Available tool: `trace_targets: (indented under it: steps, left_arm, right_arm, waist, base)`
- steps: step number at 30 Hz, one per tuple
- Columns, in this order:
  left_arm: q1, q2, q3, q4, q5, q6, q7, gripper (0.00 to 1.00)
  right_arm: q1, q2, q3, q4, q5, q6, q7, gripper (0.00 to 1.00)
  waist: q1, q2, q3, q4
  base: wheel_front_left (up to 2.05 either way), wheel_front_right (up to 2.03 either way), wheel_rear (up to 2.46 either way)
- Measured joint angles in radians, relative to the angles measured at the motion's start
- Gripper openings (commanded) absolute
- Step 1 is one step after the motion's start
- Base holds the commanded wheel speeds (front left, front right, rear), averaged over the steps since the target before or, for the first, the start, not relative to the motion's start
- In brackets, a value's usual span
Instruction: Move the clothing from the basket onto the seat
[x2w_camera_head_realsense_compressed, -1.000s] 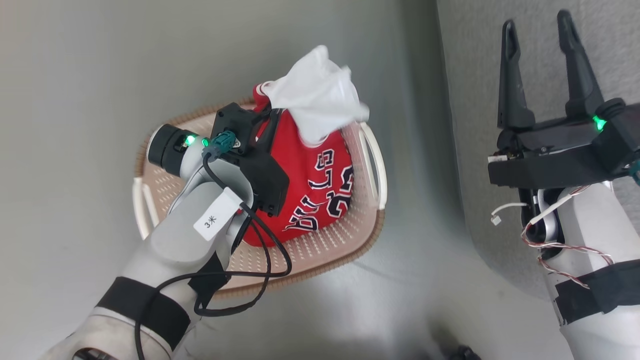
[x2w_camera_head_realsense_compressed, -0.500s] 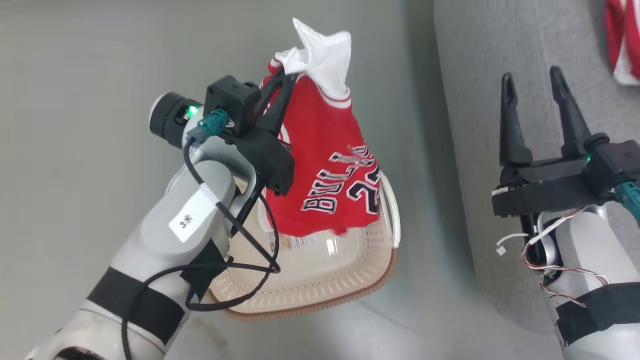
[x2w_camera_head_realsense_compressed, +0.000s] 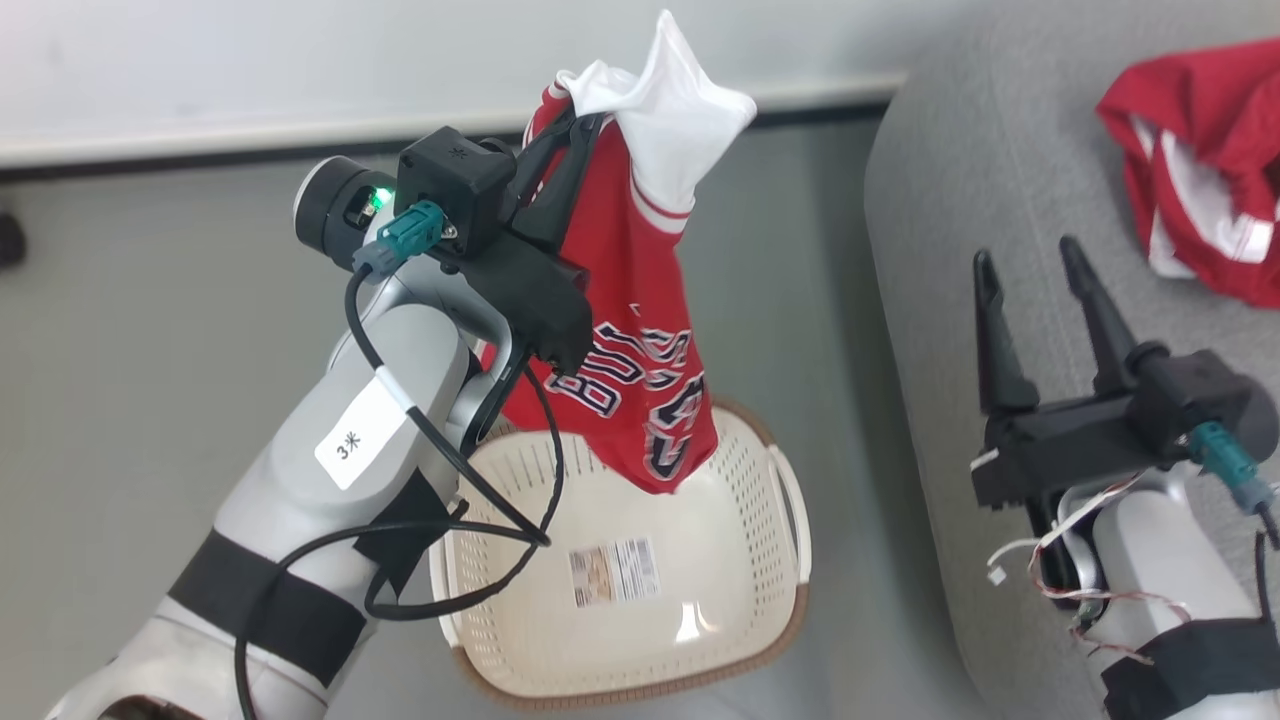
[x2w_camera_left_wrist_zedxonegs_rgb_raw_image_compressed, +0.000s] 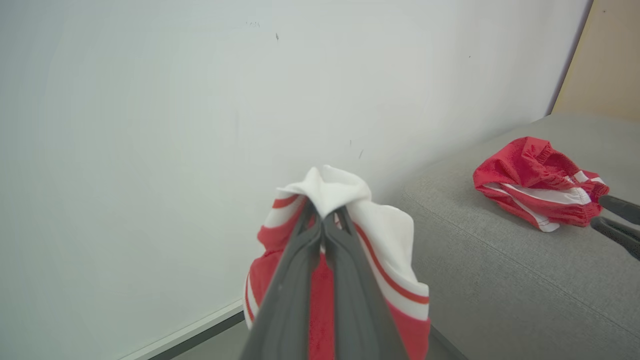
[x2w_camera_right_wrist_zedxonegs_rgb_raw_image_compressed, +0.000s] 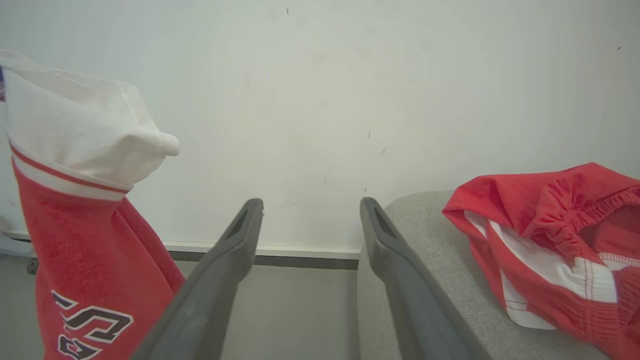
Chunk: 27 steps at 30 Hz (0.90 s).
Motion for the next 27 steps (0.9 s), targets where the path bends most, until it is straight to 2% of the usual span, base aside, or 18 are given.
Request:
trace_targets:
  steps: [14, 21, 27]
  left_arm:
    - [0.069, -0.012, 0.000, 0.032, -0.001, -0.019, 0.000, 0.00]
    - [0.112, -0.031, -0.023, 0.075, -0.005, -0.026, -0.002, 0.00]
    - [0.151, -0.044, -0.057, 0.058, -0.015, -0.028, -0.002, 0.00]
  right_arm:
    - [0.058, 0.009, 0.093, 0.089, -0.015, 0.068, 0.007, 1.00]
    - [0.078, 0.089, 0.225, 0.123, -0.021, 0.100, 0.007, 1.00]
    - [0.115, 0.105, 0.321, 0.154, -0.017, 0.112, 0.007, 1.00]
  waist:
    - [0.0000, 0.0000, -0.211, 0.016]
    - [0.0000, 0.0000, -0.316, 0.019]
    - [0.0000, 0.0000, -0.394, 0.022]
  base:
    - [0.00, 0.00, 0.00]
    - [0.00, 0.00, 0.00]
    - [0.00, 0.00, 0.00]
